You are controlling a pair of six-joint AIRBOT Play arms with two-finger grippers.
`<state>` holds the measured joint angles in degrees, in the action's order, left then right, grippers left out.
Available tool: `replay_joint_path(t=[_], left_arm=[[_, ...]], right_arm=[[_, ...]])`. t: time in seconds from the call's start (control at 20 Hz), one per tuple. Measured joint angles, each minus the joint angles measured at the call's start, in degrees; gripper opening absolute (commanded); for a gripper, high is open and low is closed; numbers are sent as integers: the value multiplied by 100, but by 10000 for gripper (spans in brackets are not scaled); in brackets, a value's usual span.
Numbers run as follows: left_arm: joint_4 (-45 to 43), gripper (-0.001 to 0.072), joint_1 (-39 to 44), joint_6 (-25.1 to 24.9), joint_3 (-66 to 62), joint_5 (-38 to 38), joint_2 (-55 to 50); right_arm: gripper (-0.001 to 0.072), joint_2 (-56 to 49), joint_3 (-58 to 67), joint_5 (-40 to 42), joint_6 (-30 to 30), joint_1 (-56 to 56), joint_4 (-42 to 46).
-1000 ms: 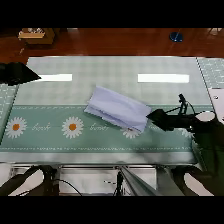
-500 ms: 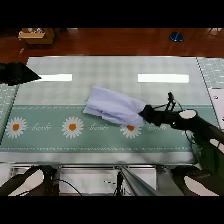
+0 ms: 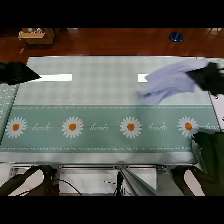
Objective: Fold the shirts.
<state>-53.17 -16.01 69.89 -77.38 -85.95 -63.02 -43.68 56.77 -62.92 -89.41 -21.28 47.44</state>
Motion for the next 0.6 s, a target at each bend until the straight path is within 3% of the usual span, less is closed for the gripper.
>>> replay_joint_path(t=[0.15,0.3,0.6], left_arm=[[0,424,0,-55,0,0,-20],[0,424,0,-122,0,0,-66],[0,424,0,-291,0,125,-225]], right_arm=[[17,271,929,-1384,-190,-1276,1482],[17,369,1425,-2463,-20,-2267,2861],[17,317,1692,-3661,90,-3106,4572]])
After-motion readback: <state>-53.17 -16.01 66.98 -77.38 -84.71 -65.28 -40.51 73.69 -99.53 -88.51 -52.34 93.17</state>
